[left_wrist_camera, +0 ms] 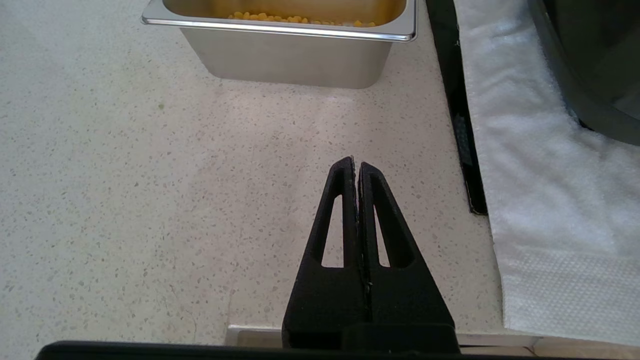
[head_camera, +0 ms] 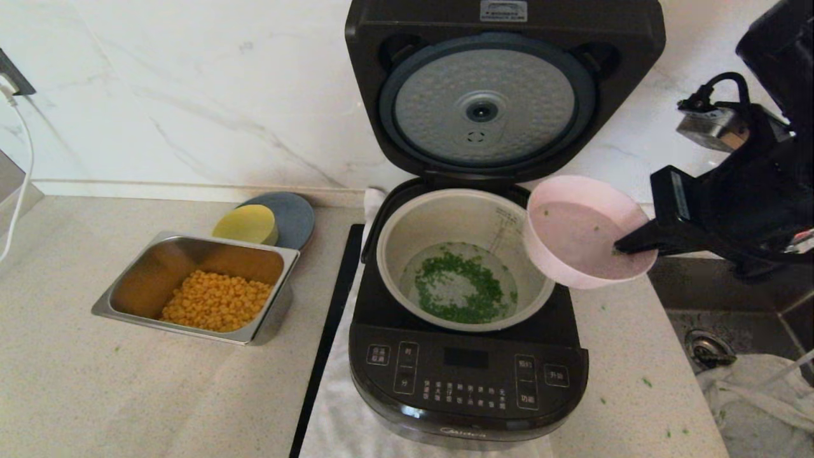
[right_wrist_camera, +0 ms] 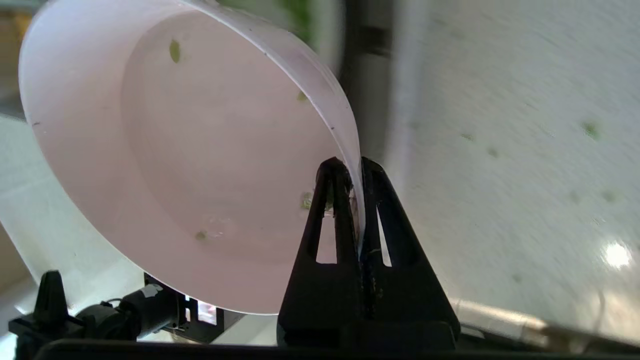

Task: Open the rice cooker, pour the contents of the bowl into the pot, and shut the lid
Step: Pour the water from the bowl into the rice cooker

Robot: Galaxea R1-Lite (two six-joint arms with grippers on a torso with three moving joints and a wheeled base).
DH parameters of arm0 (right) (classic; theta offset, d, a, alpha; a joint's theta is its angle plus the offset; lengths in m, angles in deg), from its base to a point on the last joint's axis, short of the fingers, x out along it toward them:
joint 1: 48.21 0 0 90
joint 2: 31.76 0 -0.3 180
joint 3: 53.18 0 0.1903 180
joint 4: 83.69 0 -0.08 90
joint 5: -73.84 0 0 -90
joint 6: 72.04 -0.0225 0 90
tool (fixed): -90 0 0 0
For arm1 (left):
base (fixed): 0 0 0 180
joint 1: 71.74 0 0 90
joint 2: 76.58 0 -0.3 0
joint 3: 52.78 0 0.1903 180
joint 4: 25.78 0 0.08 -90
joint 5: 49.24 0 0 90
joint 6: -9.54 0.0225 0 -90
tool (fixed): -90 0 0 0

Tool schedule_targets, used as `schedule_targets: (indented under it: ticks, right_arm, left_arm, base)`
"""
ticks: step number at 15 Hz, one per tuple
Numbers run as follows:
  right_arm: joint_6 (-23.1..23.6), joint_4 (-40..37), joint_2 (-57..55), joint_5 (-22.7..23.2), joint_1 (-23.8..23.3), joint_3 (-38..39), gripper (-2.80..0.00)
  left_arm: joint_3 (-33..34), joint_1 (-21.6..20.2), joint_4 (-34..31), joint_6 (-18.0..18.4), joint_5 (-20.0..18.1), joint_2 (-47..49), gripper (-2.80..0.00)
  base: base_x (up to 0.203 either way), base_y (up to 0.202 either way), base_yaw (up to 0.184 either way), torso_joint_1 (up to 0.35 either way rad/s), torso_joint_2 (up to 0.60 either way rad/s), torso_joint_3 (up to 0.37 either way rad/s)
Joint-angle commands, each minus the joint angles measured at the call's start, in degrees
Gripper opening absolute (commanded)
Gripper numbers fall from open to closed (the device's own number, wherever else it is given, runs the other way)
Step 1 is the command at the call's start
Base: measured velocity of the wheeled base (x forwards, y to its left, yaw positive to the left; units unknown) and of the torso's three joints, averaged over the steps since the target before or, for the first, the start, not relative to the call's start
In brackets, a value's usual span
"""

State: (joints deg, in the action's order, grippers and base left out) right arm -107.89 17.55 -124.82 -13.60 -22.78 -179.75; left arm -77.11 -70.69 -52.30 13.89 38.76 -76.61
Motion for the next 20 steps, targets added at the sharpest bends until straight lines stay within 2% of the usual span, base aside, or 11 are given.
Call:
schedule_targets:
  ticks: [1,3,7,13,20]
  right_arm:
    - [-0.58,-0.22,-5.12,-1.98,4.07,-4.65,-2.8]
    - [-1.32,0.32,-8.17,-4.05,6.7,-7.3,-2.8]
    - [-1.41,5.74,-11.5,-6.87,10.55,-7.46,-2.8]
    - [-1.66,11.64,-14.93,-12.43,12.86,-7.4,-2.8]
    - [-1.94,18.07,-18.52,-24.72,15.7,-7.37,-2.8]
  left_arm:
    - [0.0,0.01,-0.01,0.04,-0.02,-0.06,-2.8]
    - [0.0,0.01,-0.01,0.04,-0.02,-0.06,-2.8]
    - [0.0,0.01,-0.01,0.04,-0.02,-0.06,-2.8]
    - [0.0,0.01,-0.01,0.04,-0.02,-0.06,-2.8]
    - [0.0,0.01,-0.01,0.04,-0.02,-0.06,-2.8]
  base:
    - [0.0,0.0,0.0,0.0,0.0,0.0]
    - [0.0,0.0,0.0,0.0,0.0,0.0]
    - [0.0,0.0,0.0,0.0,0.0,0.0]
    - [0.0,0.0,0.0,0.0,0.0,0.0]
    - [0.0,0.0,0.0,0.0,0.0,0.0]
